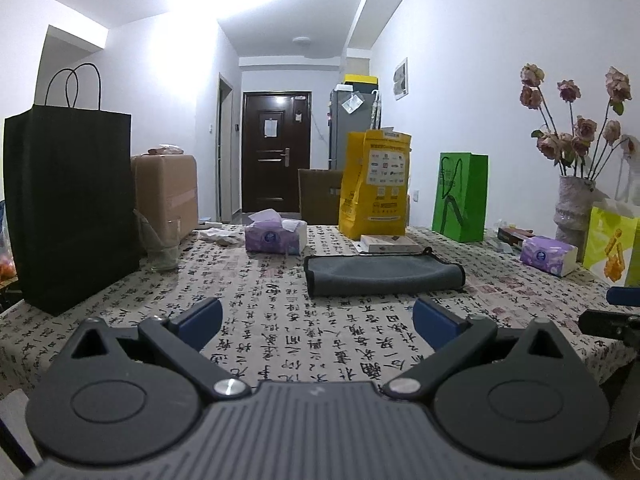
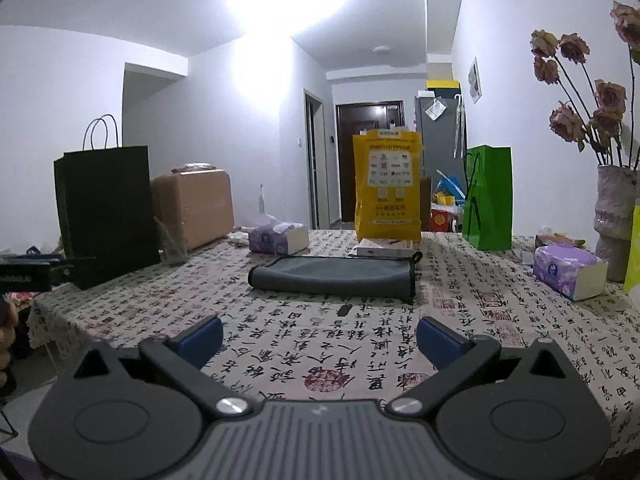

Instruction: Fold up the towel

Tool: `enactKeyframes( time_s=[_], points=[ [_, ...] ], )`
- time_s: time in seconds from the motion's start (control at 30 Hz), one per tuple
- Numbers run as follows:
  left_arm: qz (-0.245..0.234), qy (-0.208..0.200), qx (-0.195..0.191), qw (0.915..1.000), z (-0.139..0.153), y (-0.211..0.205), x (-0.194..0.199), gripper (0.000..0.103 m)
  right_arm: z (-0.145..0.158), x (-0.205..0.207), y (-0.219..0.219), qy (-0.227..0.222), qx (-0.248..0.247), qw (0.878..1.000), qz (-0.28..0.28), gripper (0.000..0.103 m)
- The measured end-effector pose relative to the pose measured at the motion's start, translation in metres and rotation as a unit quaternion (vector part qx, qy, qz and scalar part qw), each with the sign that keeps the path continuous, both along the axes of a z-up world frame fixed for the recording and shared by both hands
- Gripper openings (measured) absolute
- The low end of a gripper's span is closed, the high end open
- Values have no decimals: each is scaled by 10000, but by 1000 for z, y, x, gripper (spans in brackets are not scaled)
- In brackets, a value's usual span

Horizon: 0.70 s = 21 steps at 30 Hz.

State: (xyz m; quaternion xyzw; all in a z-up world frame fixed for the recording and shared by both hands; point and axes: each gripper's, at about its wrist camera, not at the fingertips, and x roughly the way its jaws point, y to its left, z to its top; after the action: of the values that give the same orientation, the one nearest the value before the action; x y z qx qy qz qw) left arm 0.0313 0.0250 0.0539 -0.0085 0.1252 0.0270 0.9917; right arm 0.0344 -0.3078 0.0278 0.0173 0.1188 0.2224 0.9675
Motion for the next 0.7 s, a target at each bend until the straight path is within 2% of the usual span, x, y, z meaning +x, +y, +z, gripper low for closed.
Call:
enactKeyframes(
  time_s=[0.2,0.7],
  points=[
    [-120,6,24,9999,-5,-5,-8,103,-6,-8,1,-31,80,10000,23,103],
    [-67,-147,-90,9998,-13,-5,-25,103,-11,-27,-1,-149,32,9999,3,103]
  ],
)
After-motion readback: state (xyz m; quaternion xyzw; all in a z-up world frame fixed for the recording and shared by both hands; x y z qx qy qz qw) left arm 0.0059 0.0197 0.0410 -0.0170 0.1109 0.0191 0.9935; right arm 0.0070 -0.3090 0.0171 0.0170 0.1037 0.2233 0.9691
